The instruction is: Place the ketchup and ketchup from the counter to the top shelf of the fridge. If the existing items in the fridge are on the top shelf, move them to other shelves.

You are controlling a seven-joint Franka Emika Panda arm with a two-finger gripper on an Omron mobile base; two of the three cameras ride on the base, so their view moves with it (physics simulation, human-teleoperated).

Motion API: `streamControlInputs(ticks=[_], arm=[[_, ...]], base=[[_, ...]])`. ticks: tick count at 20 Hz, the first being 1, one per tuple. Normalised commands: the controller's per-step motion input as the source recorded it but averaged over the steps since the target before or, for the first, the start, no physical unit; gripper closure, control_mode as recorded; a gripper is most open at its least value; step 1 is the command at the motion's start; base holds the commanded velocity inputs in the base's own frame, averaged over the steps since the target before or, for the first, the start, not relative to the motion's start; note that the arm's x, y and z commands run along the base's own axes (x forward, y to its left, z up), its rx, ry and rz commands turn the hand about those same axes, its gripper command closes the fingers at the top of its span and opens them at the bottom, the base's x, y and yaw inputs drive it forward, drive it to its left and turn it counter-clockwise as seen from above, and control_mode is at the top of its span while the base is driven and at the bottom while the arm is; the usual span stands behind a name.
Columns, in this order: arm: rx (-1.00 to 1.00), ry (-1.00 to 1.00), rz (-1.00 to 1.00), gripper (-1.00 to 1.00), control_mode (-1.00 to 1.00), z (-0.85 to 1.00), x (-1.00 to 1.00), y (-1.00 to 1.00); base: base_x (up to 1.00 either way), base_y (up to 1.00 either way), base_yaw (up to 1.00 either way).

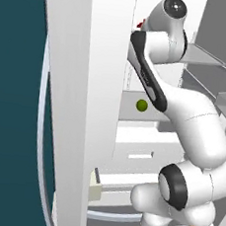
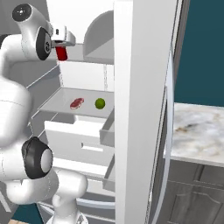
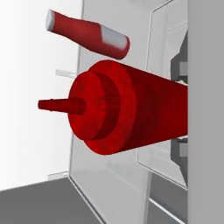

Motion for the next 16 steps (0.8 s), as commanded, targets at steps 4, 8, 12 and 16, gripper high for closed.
streamControlInputs(ticks=[4, 8, 12, 16], arm=[[0.00, 0.00, 0.00, 1.00, -1.00, 0.01, 0.93, 0.00], [0.00, 0.03, 0.00, 1.00, -1.00, 0.00, 0.82, 0.00], [0.00, 0.01, 0.00, 1.00, -1.00, -0.08, 0.65, 0.00], [-0.01, 0.00, 0.00, 1.00, -1.00, -0.12, 0.62, 0.00]], base=[[0.00, 0.00, 0.00], [0.00, 0.00, 0.00], [0.00, 0.00, 0.00], [0.00, 0.00, 0.00]])
